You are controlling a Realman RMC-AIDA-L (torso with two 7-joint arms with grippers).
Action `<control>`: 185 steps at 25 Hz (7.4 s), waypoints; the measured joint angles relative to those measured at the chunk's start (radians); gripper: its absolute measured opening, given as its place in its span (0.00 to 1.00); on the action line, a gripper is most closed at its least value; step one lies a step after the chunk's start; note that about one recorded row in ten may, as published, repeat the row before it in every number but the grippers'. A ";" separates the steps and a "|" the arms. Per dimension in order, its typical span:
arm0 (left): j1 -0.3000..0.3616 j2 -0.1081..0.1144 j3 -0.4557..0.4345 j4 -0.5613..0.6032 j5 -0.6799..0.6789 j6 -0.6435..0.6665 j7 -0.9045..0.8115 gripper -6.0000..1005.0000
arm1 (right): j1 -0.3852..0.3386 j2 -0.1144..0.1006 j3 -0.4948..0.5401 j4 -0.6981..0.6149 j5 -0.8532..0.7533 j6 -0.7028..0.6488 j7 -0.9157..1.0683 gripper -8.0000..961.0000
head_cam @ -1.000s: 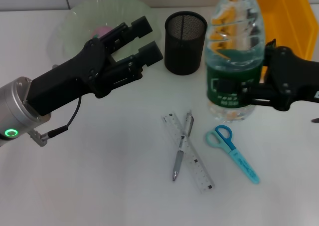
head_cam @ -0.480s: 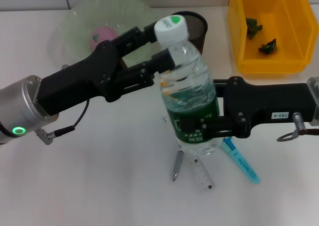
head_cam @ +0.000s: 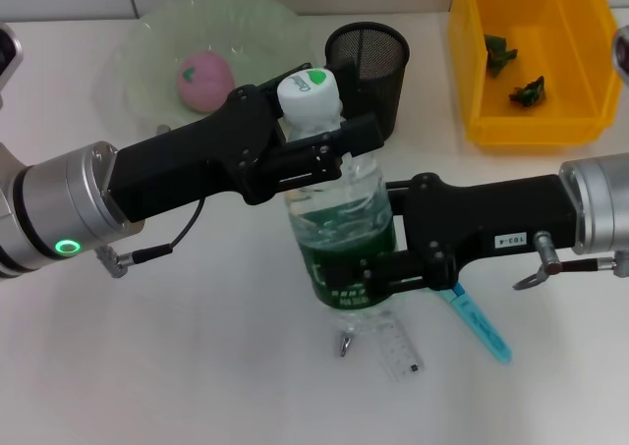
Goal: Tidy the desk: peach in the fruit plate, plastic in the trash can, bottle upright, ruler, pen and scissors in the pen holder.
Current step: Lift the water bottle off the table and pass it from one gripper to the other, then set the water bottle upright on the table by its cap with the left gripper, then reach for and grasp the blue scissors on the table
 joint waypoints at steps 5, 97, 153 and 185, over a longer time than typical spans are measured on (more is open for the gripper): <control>-0.008 0.003 0.003 0.003 0.012 -0.002 -0.017 0.73 | 0.002 -0.001 -0.003 -0.002 0.000 -0.001 0.001 0.78; 0.191 0.007 -0.202 0.172 0.049 -0.446 0.465 0.44 | -0.149 -0.017 0.321 0.045 -0.037 -0.056 -0.026 0.86; 0.218 0.005 -0.063 0.094 0.256 -0.176 0.379 0.83 | 0.102 0.002 -0.187 -0.712 -1.032 -0.211 1.252 0.86; 0.209 0.007 -0.063 0.094 0.260 -0.187 0.386 0.83 | 0.169 0.010 -0.460 -0.434 -1.033 0.010 1.306 0.85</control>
